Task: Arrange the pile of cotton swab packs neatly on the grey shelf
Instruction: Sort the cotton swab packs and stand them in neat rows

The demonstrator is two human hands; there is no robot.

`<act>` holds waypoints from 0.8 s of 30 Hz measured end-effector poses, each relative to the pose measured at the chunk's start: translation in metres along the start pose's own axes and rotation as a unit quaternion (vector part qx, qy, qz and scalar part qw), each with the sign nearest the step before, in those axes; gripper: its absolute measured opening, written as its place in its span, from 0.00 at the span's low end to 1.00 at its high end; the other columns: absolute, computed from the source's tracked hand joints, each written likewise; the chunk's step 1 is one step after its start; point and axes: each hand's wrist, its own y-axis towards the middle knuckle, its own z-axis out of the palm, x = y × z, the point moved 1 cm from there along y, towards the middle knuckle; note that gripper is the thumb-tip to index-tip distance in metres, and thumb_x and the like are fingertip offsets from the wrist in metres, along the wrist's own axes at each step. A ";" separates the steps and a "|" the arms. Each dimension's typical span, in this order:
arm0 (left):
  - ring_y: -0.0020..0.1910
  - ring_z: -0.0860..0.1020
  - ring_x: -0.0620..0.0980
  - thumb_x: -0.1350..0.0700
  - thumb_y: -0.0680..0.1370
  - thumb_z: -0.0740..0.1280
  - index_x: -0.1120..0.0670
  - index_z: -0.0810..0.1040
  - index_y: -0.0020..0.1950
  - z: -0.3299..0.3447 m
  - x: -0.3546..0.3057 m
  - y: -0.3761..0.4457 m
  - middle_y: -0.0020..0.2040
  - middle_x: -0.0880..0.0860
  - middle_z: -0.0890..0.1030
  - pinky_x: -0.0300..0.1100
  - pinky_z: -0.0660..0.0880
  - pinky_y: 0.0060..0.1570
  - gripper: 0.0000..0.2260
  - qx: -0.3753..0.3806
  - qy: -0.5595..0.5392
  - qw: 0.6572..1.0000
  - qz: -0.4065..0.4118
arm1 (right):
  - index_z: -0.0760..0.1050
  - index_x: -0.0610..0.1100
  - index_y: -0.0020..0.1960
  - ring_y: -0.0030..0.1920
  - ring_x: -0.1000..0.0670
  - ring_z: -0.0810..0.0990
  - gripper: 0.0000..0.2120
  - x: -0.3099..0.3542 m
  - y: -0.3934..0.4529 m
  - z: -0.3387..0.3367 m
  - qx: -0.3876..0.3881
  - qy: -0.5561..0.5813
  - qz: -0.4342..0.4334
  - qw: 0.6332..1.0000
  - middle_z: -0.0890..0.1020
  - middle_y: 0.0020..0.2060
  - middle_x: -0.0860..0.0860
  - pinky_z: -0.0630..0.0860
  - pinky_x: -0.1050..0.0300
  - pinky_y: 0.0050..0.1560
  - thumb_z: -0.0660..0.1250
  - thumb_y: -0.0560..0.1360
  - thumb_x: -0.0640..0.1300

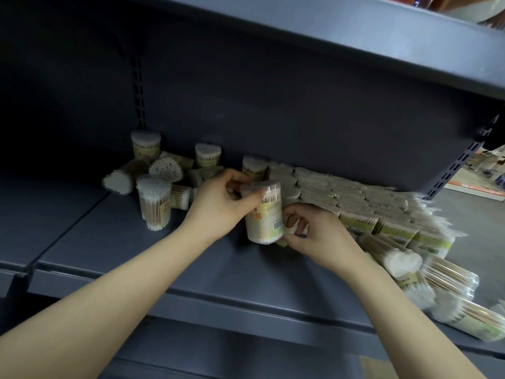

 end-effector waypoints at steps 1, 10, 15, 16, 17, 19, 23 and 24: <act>0.39 0.76 0.36 0.51 0.70 0.72 0.43 0.72 0.41 -0.002 0.001 0.000 0.40 0.41 0.77 0.24 0.71 0.35 0.09 -0.002 0.010 1.000 0.001 | 0.77 0.49 0.50 0.35 0.61 0.73 0.13 0.001 0.001 -0.001 -0.005 -0.004 0.003 1.000 0.76 0.38 0.57 0.67 0.66 0.38 0.68 0.66 0.48; 0.43 0.76 0.46 0.49 0.68 0.74 0.52 0.75 0.50 -0.008 0.024 -0.013 0.45 0.46 0.77 0.46 0.76 0.42 0.15 0.002 0.154 0.986 0.064 | 0.78 0.45 0.52 0.41 0.49 0.74 0.12 -0.009 0.021 -0.011 -0.108 -0.058 0.030 0.992 0.78 0.48 0.47 0.66 0.59 0.42 0.63 0.71 0.36; 0.42 0.73 0.45 0.39 0.66 0.67 0.51 0.74 0.52 -0.002 0.032 -0.018 0.47 0.45 0.72 0.44 0.74 0.41 0.21 0.041 0.225 0.969 0.093 | 0.78 0.44 0.51 0.43 0.49 0.73 0.13 -0.012 0.035 -0.007 -0.133 -0.054 0.036 0.989 0.77 0.50 0.47 0.65 0.61 0.42 0.63 0.70 0.34; 0.43 0.73 0.45 0.36 0.65 0.63 0.51 0.74 0.52 -0.002 0.031 -0.018 0.47 0.45 0.72 0.43 0.73 0.40 0.24 0.039 0.242 0.965 0.097 | 0.78 0.44 0.51 0.44 0.50 0.73 0.13 -0.012 0.037 -0.006 -0.133 -0.054 0.039 0.989 0.77 0.50 0.47 0.65 0.61 0.43 0.63 0.70 0.34; 0.43 0.73 0.45 0.35 0.64 0.59 0.52 0.74 0.52 -0.002 0.030 -0.018 0.47 0.45 0.74 0.42 0.72 0.39 0.25 0.036 0.265 0.958 0.108 | 0.78 0.44 0.52 0.45 0.49 0.74 0.13 -0.012 0.040 -0.006 -0.132 -0.055 0.043 0.989 0.77 0.50 0.47 0.67 0.60 0.45 0.63 0.70 0.35; 0.45 0.75 0.49 0.36 0.65 0.59 0.53 0.76 0.49 -0.003 0.032 -0.016 0.46 0.49 0.77 0.42 0.71 0.39 0.24 0.032 0.309 0.938 0.151 | 0.78 0.45 0.52 0.51 0.46 0.75 0.13 -0.013 0.044 -0.005 -0.129 -0.059 0.051 0.989 0.77 0.51 0.46 0.72 0.53 0.50 0.63 0.71 0.36; 0.43 0.78 0.53 0.41 0.67 0.61 0.55 0.77 0.44 -0.003 0.030 -0.010 0.45 0.52 0.79 0.42 0.72 0.43 0.19 0.049 0.349 0.915 0.198 | 0.78 0.44 0.53 0.54 0.43 0.75 0.13 -0.011 0.054 -0.003 -0.123 -0.068 0.053 0.989 0.77 0.53 0.44 0.72 0.51 0.53 0.62 0.71 0.35; 0.43 0.78 0.53 0.43 0.67 0.61 0.55 0.77 0.44 -0.002 0.030 -0.009 0.45 0.52 0.79 0.41 0.71 0.43 0.17 0.054 0.354 0.910 0.208 | 0.78 0.44 0.53 0.55 0.43 0.75 0.14 -0.011 0.056 -0.002 -0.119 -0.069 0.056 0.989 0.77 0.54 0.43 0.72 0.51 0.54 0.62 0.71 0.35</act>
